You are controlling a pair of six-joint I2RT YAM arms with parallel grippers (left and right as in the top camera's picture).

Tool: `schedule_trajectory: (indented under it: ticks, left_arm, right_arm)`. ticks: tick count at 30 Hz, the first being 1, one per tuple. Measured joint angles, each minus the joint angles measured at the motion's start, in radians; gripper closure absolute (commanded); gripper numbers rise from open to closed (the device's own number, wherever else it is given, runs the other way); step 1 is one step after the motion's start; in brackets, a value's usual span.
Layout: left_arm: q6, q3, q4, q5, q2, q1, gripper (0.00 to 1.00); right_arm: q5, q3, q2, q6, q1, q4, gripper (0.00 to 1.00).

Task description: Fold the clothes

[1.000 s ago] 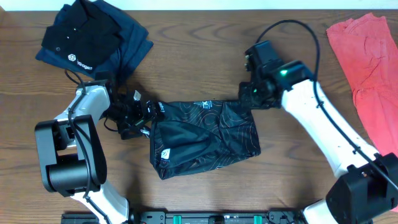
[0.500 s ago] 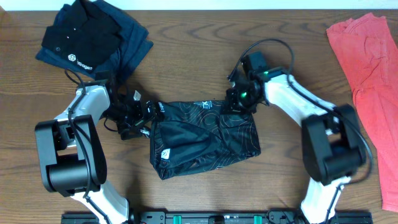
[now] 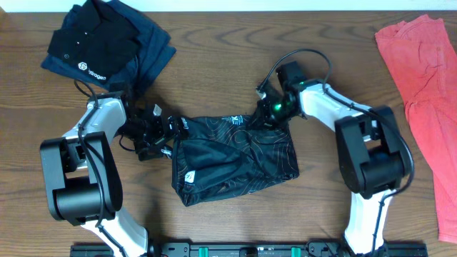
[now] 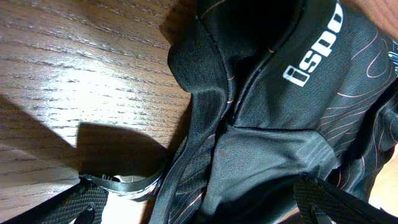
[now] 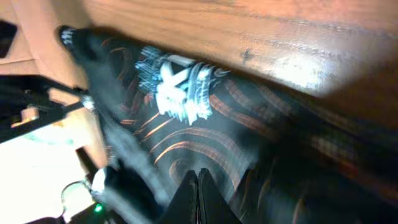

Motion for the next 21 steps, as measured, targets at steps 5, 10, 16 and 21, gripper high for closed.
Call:
schedule_trajectory:
  ticks: [5, 10, 16, 21]
  left_arm:
    - [0.000, 0.000, -0.003, -0.003, 0.000, 0.000, 0.02]
    - [0.000, 0.000, -0.003, -0.004, 0.000, 0.000, 0.02]
    - [0.000, 0.000, -0.004, -0.004, 0.000, 0.000, 0.02]
    - [0.000, 0.000, -0.024, -0.014, 0.002, 0.001, 0.02]
  right_arm:
    - [0.045, 0.020, -0.220, -0.035, -0.007, -0.164, 0.82]
    - [0.054, 0.056, -0.371, -0.119, -0.004, -0.364, 0.86]
    - [0.050, -0.053, -0.348, -0.161, 0.019, -0.331, 0.84]
    - [-0.031, -0.269, -0.339, -0.163, 0.023, -0.131, 0.79]
